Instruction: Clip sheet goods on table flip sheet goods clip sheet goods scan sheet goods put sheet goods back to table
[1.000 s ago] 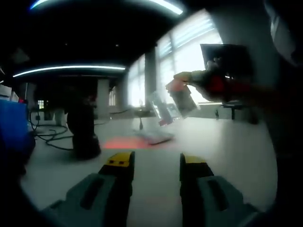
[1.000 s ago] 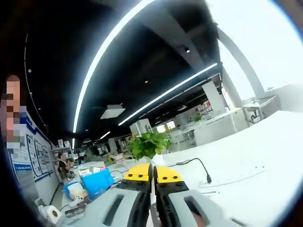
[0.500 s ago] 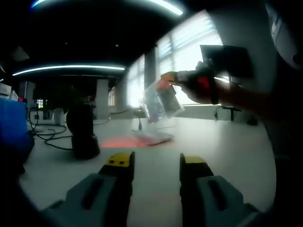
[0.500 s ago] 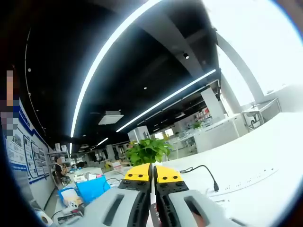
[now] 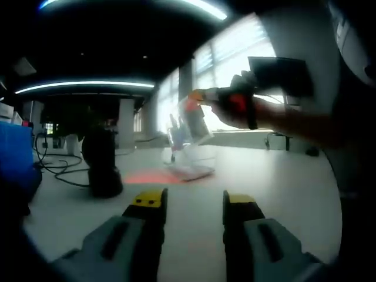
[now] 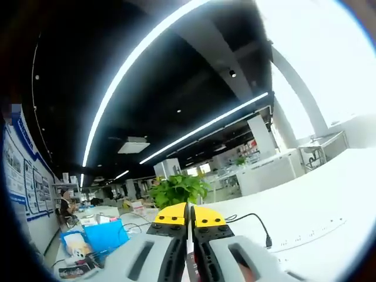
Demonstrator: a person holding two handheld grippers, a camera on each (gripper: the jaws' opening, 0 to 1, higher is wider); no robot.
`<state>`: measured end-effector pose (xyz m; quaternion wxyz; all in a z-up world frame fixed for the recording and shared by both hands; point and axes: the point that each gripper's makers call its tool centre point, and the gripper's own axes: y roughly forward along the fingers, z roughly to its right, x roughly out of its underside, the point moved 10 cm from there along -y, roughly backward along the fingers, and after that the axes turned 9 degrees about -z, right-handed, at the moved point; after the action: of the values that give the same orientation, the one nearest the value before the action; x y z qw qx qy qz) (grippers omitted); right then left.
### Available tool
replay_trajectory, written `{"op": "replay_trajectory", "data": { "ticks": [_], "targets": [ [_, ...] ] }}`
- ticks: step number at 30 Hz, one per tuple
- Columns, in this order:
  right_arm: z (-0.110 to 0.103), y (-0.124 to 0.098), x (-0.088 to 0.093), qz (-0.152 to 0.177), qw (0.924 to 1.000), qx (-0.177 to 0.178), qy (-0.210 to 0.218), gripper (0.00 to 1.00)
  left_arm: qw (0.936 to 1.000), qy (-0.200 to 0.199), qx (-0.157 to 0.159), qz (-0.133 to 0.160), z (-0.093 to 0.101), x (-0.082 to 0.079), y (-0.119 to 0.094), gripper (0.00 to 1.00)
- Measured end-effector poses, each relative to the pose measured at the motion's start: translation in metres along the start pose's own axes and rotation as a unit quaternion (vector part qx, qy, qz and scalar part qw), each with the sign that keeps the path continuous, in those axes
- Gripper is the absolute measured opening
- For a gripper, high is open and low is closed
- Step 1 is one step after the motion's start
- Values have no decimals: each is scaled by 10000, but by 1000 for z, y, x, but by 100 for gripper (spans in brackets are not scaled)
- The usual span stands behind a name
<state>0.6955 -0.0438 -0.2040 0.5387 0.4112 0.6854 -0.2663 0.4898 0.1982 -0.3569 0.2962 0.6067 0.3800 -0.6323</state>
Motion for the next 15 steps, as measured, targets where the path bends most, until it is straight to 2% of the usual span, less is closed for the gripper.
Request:
{"op": "replay_trajectory", "data": {
  "ticks": [4,15],
  "targets": [
    [-2,7,1,90,10000,17,-35,0,10000,-4,12,-10,0,0,0,30],
    [-5,31,11,186,9994,-6,306,0,10000,-11,19,-21,1,1,1,30]
  ]
}}
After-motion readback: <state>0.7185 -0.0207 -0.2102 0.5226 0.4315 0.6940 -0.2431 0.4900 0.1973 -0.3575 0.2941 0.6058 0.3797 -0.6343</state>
